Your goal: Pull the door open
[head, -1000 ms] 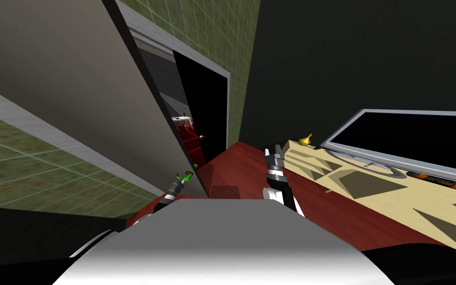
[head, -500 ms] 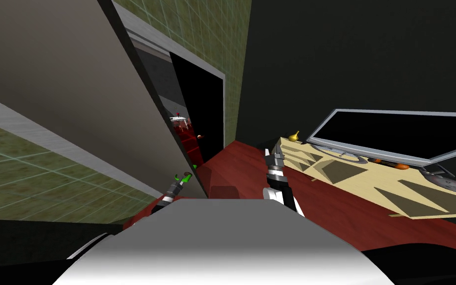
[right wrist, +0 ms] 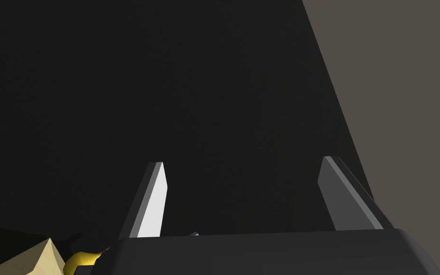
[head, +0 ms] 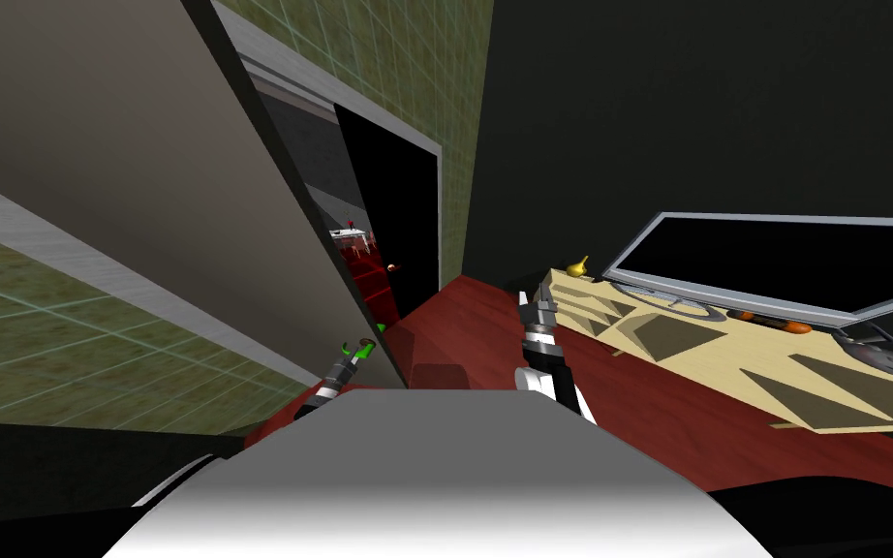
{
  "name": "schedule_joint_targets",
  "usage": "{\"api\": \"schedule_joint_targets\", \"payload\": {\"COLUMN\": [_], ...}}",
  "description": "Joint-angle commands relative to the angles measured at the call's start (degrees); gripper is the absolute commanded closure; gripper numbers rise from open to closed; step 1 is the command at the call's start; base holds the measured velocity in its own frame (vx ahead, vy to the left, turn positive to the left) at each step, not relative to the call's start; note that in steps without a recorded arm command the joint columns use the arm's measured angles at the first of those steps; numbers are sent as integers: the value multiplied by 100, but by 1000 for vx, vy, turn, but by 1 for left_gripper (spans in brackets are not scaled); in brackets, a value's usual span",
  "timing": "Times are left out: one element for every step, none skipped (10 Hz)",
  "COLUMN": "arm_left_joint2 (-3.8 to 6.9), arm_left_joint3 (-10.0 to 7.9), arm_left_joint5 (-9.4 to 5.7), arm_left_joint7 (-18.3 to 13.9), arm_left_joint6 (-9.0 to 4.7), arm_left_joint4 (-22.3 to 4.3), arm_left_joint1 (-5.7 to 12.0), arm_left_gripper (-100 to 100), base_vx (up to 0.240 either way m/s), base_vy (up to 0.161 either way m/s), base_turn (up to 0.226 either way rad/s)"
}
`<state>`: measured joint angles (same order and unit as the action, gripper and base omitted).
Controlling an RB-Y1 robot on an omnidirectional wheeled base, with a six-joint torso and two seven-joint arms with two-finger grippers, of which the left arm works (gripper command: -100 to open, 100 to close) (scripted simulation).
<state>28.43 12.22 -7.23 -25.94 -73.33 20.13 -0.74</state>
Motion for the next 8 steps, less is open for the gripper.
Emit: {"api": "schedule_joint_targets", "payload": {"arm_left_joint2": [25, 25, 25, 25, 25, 19, 19, 19], "arm_left_joint3": [-15, -15, -15, -15, -15, 25, 25, 25], "arm_left_joint5": [-10, -10, -10, -10, -10, -5, -5, -5], "arm_left_joint7": [5, 5, 5, 5, 5, -19, -19, -19], "arm_left_joint6": [26, 26, 26, 26, 26, -138, -138, -138], "arm_left_joint4": [60, 60, 60, 60, 60, -87, -87, -87], "arm_left_joint1": [-15, -15, -15, -15, -15, -30, -30, -30], "arm_left_gripper": [100, 100, 100, 100, 100, 100, 100, 100], "base_vx": [-3, 0, 5, 0, -4, -5, 0, 0], "base_vy": [5, 0, -8, 0, 8, 9, 0, 0], "base_turn": [14, 0, -23, 0, 22, 26, 0, 0]}}
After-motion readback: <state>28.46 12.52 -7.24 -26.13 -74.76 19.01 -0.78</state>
